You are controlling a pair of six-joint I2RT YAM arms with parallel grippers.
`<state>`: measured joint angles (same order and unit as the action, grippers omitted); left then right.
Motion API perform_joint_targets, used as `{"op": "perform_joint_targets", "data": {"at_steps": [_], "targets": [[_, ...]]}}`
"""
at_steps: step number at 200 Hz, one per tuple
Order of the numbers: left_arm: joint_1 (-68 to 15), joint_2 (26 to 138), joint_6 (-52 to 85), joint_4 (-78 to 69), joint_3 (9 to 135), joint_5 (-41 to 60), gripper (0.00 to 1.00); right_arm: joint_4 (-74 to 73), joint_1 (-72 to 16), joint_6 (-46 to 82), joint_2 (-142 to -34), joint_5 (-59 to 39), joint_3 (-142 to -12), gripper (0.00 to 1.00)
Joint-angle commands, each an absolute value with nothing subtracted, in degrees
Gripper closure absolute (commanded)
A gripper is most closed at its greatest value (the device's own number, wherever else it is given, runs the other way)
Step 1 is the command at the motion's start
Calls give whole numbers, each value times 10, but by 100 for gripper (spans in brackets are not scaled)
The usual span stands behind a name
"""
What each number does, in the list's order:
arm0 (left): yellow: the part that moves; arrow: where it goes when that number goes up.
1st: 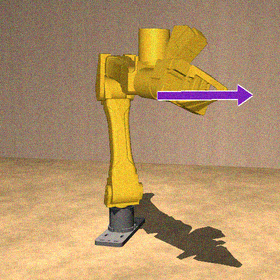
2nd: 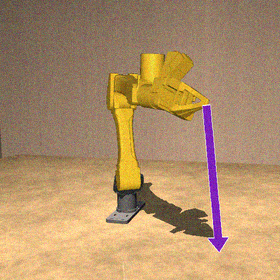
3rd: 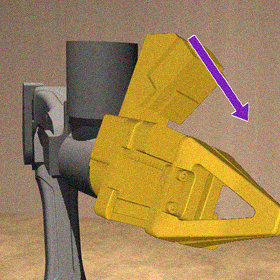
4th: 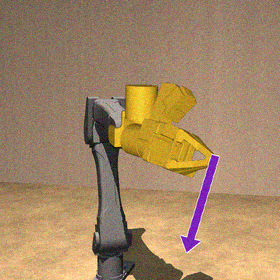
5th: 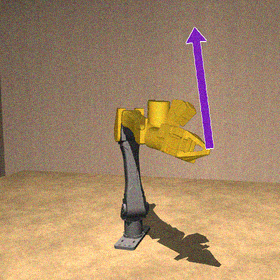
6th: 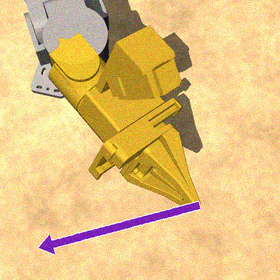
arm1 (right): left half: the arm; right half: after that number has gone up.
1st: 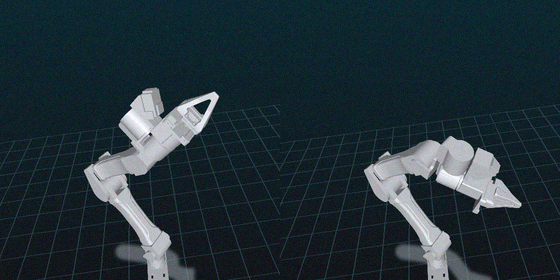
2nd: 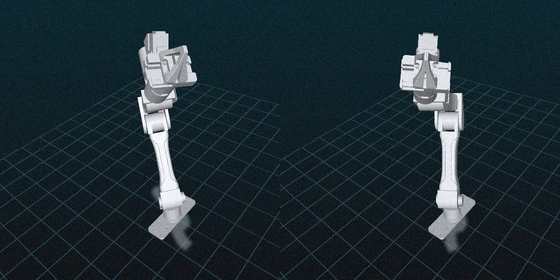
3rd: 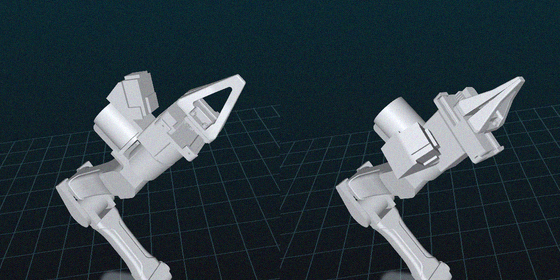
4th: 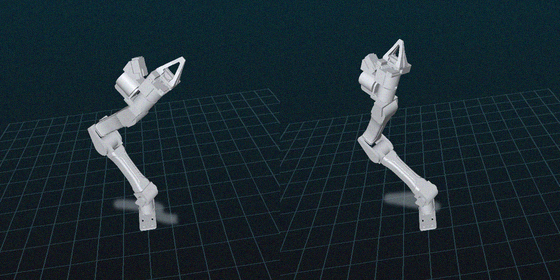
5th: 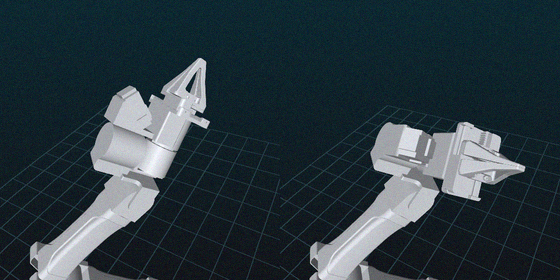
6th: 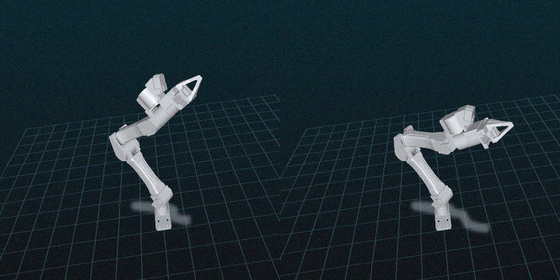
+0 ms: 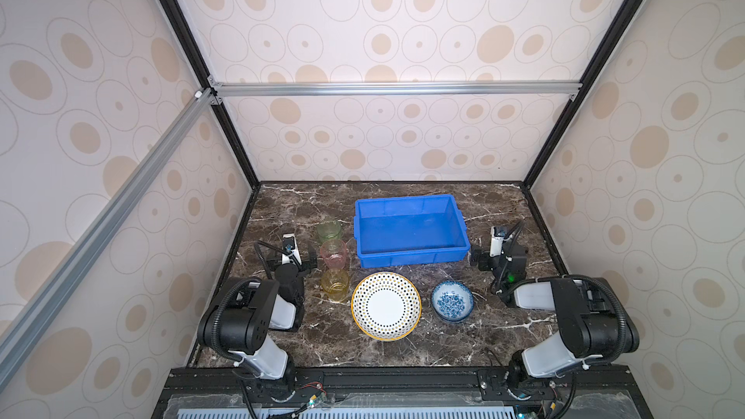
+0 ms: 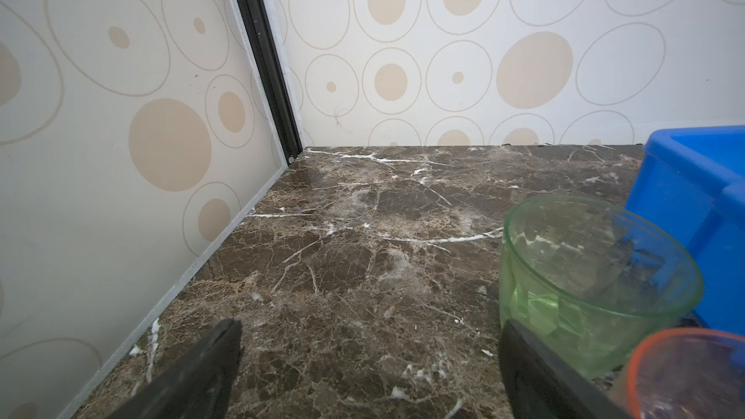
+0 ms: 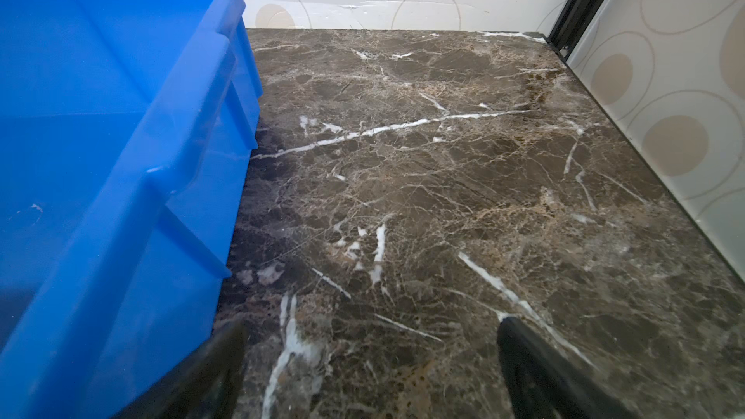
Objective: Place the mixed dishes into the plastic bin
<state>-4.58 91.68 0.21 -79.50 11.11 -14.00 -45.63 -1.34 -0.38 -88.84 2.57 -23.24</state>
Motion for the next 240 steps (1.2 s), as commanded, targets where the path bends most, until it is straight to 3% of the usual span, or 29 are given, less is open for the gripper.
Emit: {"op": "perform_joint_targets", "data": {"at_steps": [1, 209, 240], "targets": [[-41, 909, 4, -799, 121, -137, 1, -459, -20, -10, -883, 27, -242, 0], [-42, 905, 1, -806, 117, -136, 1, -461, -20, -10, -882, 25, -239, 0], [-42, 833, 2, -659, 161, -129, 1, -436, -21, -11, -861, 24, -246, 0]]}}
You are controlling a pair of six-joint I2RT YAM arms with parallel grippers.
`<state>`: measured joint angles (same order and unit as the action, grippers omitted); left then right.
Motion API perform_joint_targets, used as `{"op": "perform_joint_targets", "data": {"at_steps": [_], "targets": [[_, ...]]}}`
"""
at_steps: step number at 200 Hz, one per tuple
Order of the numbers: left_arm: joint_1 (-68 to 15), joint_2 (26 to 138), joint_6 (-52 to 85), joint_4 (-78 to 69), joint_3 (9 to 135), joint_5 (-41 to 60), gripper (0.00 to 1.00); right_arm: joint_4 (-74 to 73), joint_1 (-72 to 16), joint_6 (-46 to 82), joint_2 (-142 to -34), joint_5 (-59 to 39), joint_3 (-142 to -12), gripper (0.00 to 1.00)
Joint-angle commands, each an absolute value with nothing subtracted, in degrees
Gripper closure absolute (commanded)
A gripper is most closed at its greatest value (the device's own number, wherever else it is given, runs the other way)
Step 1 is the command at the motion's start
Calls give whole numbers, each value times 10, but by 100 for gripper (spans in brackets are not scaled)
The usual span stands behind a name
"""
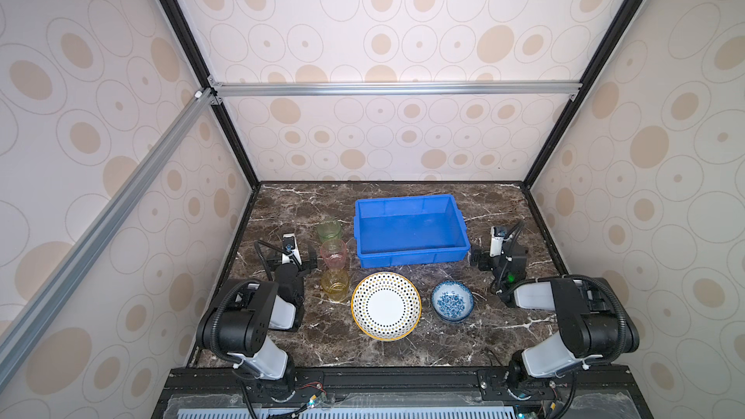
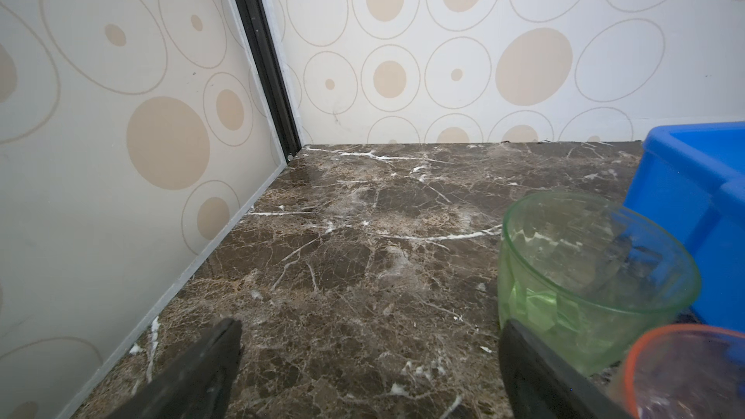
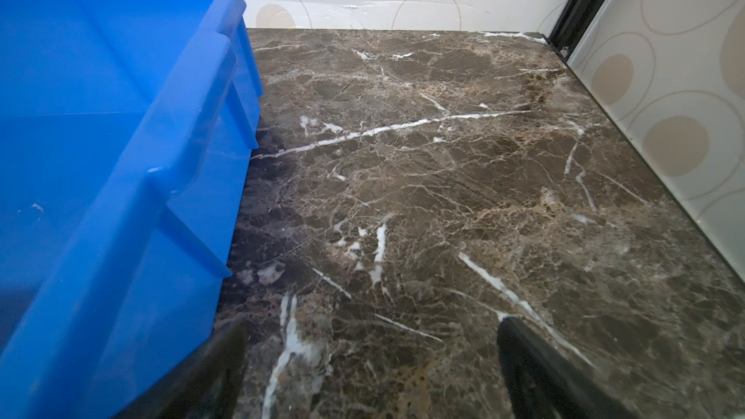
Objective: Place the mixed dishes into the plastic bin
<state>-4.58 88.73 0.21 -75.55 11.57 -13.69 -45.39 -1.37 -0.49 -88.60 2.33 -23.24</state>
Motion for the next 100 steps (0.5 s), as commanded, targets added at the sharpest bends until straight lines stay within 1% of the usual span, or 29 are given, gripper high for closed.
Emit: {"op": "perform_joint_targets", "data": {"at_steps": [1, 31, 53, 78, 100], "targets": [[-42, 831, 2, -655, 163, -129, 1, -435, -21, -10, -859, 25, -247, 0], [-42, 782, 10, -574, 190, -126, 1, -364, -20, -10, -817, 23, -265, 0], [-42, 742, 35, -492, 218, -132, 1, -272, -22, 4, -772, 44, -295, 0], [-42, 700, 60, -385, 262, -135, 1, -189, -24, 19, -721, 62, -328, 0], [-43, 671, 91, -265, 317, -161, 1, -101, -30, 23, -683, 59, -369, 0]]}}
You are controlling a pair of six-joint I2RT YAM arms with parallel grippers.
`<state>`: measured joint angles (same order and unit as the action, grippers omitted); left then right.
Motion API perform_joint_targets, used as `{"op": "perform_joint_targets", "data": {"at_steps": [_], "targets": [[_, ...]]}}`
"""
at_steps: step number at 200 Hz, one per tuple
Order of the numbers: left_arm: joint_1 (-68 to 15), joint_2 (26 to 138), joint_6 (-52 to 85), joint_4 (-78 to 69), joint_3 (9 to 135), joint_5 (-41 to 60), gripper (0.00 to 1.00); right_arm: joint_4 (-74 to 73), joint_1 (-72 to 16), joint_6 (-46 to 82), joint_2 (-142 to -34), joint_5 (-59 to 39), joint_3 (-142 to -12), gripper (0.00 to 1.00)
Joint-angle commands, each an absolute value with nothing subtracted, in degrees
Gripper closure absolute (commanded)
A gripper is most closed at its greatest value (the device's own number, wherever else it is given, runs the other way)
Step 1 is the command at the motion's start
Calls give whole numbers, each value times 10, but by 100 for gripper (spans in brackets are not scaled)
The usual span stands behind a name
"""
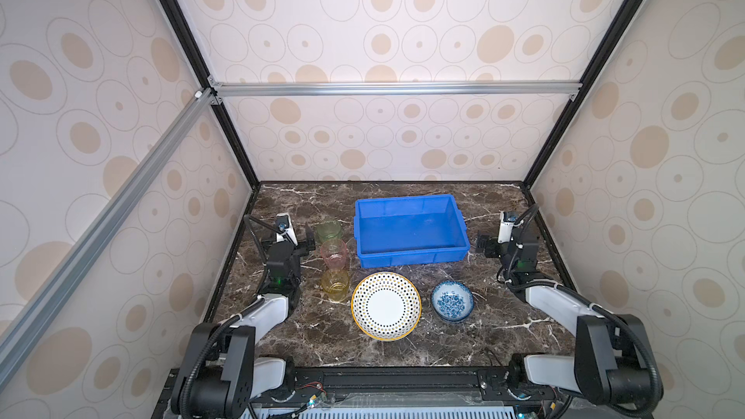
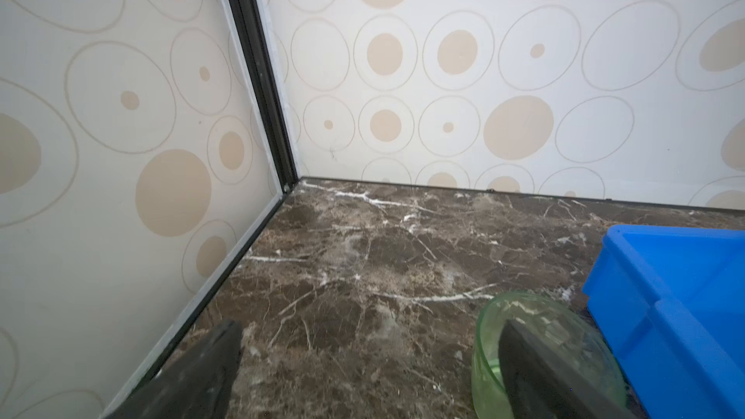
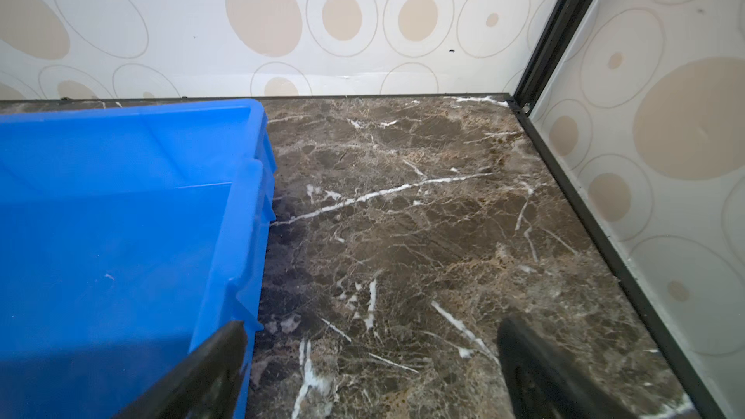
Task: Place the mixed dishes into the plastic bin
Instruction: 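Move the left gripper toward the dotted plate while the right gripper approaches the plate stack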
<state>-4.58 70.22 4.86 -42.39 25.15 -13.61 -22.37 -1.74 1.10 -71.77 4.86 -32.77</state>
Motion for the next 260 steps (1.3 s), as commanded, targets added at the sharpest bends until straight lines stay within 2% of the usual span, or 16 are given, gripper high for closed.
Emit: {"op": "perform_joint_targets", "data": {"at_steps": [1, 68, 112, 149, 179, 215, 247, 260], "targets": [[-43, 670, 92, -259, 320, -162, 1, -96, -30, 23, -682, 59, -371, 0], [-90, 632, 111, 45, 482, -175, 1, 143, -105, 6, -618, 65, -494, 1], [-152, 596, 131, 201, 542, -159, 1, 285, -143, 39, -603, -1, -570, 4], [-199, 546, 208, 324, 567, -170, 4, 315, -221, 78, -567, -5, -582, 5], [-218, 492, 262, 375, 548, -119, 4, 344, -270, 115, -561, -12, -587, 6], [-236, 430, 297, 406, 519, -50, 8, 352, -341, 141, -570, -8, -576, 9], [-243, 429, 295, 441, 510, -12, 12, 338, -392, 159, -597, 2, -571, 11], [-246, 436, 293, 452, 504, 4, 16, 329, -403, 168, -610, -4, -571, 13]]}}
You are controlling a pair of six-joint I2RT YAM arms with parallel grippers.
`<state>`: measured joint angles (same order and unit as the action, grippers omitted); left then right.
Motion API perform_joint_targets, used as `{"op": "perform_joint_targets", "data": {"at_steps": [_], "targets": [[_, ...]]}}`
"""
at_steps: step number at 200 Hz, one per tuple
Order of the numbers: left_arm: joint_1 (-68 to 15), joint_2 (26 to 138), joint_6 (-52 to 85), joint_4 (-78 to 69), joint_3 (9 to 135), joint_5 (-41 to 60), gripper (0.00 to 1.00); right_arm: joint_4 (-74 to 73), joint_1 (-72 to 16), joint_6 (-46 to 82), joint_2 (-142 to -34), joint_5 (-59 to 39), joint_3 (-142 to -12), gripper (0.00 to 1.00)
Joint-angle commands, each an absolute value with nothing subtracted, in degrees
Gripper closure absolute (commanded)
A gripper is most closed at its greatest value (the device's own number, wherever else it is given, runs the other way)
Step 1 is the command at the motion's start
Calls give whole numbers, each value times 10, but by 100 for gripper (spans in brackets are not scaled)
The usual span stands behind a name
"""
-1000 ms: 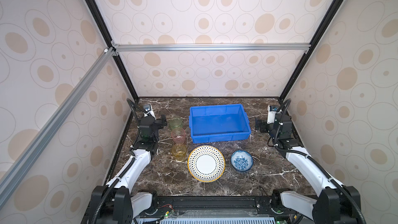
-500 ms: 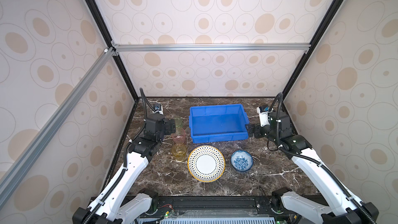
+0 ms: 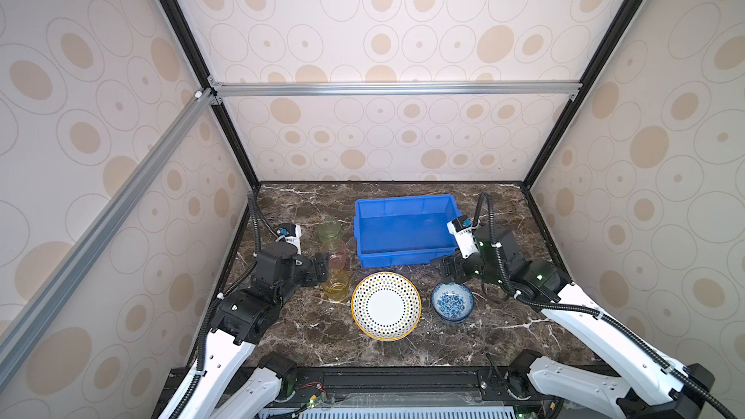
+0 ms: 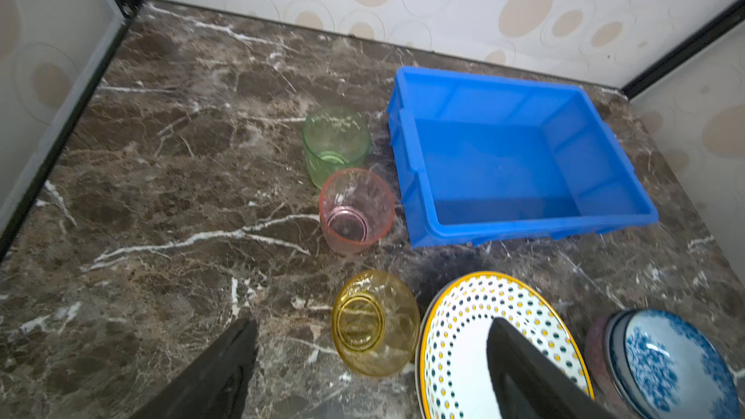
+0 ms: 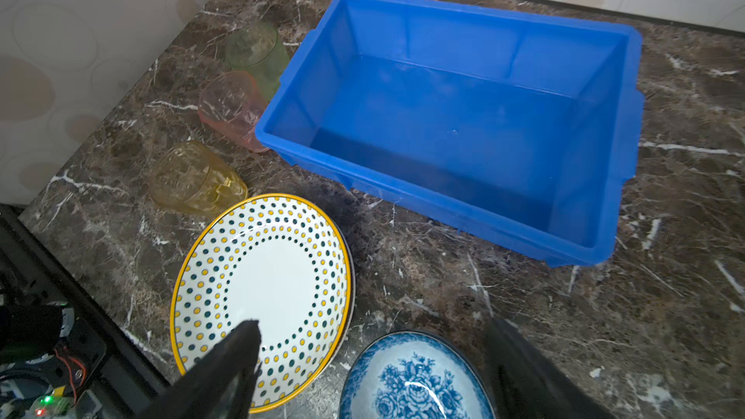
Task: Place the mixed dishes into the plastic bin
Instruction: 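Move the left gripper toward the dotted plate while the right gripper approaches the plate stack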
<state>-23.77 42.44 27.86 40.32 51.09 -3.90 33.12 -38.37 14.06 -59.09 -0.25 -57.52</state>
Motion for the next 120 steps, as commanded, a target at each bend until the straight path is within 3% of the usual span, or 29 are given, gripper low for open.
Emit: {"op": "perform_joint_targets", "data": {"at_steps": [1, 120], "targets": [[-247, 437, 293, 452, 504, 5, 16, 329, -404, 169, -611, -4, -571, 13], [-306, 452, 315, 530, 490, 48, 35, 303, -437, 210, -717, -15, -590, 19]]}}
